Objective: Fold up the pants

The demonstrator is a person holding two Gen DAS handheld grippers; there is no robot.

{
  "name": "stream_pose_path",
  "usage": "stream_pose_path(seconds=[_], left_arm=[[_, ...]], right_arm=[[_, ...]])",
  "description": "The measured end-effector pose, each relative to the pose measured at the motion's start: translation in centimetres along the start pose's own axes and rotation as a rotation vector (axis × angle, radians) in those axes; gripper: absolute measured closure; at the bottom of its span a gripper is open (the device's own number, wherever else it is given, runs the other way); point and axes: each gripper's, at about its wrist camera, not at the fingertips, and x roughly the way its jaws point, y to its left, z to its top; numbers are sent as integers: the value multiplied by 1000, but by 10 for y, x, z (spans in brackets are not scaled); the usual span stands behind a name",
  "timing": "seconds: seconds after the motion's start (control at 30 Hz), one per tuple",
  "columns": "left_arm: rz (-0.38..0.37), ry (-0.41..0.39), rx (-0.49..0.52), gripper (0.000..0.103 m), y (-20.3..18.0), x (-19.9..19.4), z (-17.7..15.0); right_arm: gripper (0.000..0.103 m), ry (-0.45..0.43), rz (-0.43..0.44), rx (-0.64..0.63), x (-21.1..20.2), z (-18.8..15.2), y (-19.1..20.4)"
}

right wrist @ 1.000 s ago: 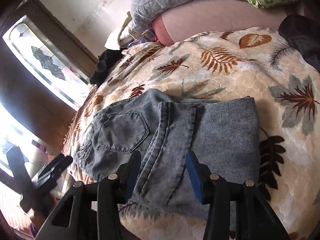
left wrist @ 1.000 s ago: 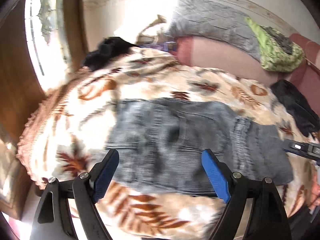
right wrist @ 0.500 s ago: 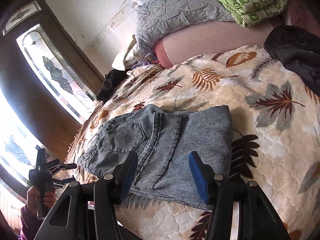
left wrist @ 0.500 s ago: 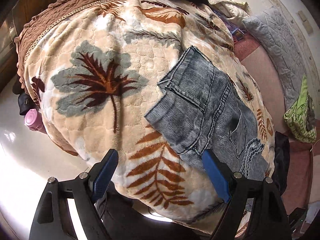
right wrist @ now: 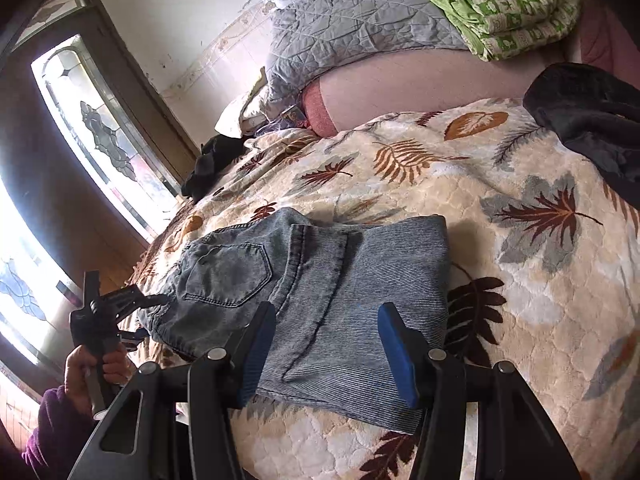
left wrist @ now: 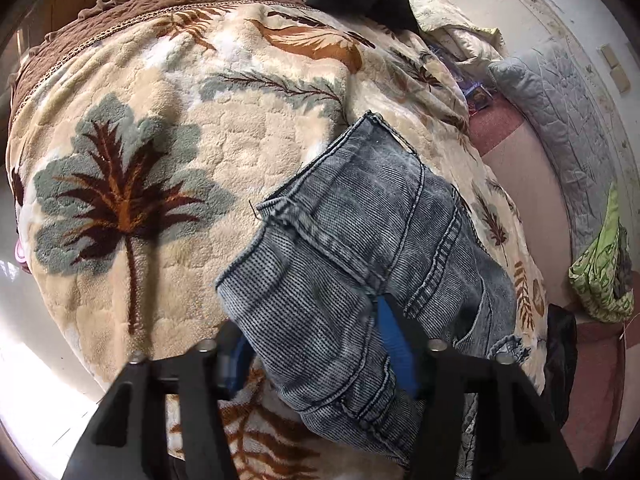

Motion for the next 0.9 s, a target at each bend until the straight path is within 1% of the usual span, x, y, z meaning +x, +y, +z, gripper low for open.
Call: stream_pose_path(seconds=[0.03, 0.1, 0.17, 0.23, 0.3, 0.4, 0.5, 0.53, 0.6, 0.67, 0.7, 0.77, 0.8, 0.83, 0.87, 0.9], left_arm=[[-7, 7, -3, 67, -1, 3, 0], [-5, -16, 23, 73, -4, 1, -1], [18, -50, 71, 76, -16, -6, -1], [23, -101, 143, 79, -36, -19, -2], [46, -155, 241, 79, -62, -38, -6], [35, -240, 408, 80, -108, -68, -21], [-14, -303, 582, 87, -158, -93, -47], [-32, -322, 649, 92, -176, -100, -59], [-84, -342, 781, 93, -212, -111, -90], [-124, -326, 908, 93, -247, -111, -123], [-159, -296, 964, 93, -263, -106, -141], [-242, -181, 1059, 93, -290, -92, -180], [-263, -129, 1098, 93, -299, -84, -196], [-276, -101, 1111, 92, -302, -81, -205], [-287, -85, 1098, 92, -301, -81, -207], [-290, -76, 1073, 92, -296, -83, -201]], right_arm=[[46, -2, -9, 19, 1, 1, -5], [46, -11, -24, 44, 0, 3, -13], [46, -31, -36, 64, -5, 5, -20], [46, -43, -50, 86, -9, 6, -27], [46, -61, -68, 111, -15, 7, -36], [46, -98, -66, 173, -28, 10, -52], [46, -133, -63, 249, -40, 13, -71], [46, -142, -62, 273, -43, 13, -77], [46, -163, -65, 317, -50, 15, -88], [46, -186, -50, 364, -58, 16, -98], [46, -198, -41, 389, -62, 16, -104], [46, -224, -46, 427, -70, 17, -113], [46, -230, -52, 438, -73, 18, -117], [46, -230, -56, 445, -75, 18, -120], [46, -230, -50, 452, -76, 19, -121], [46, -234, -26, 457, -77, 20, -120]])
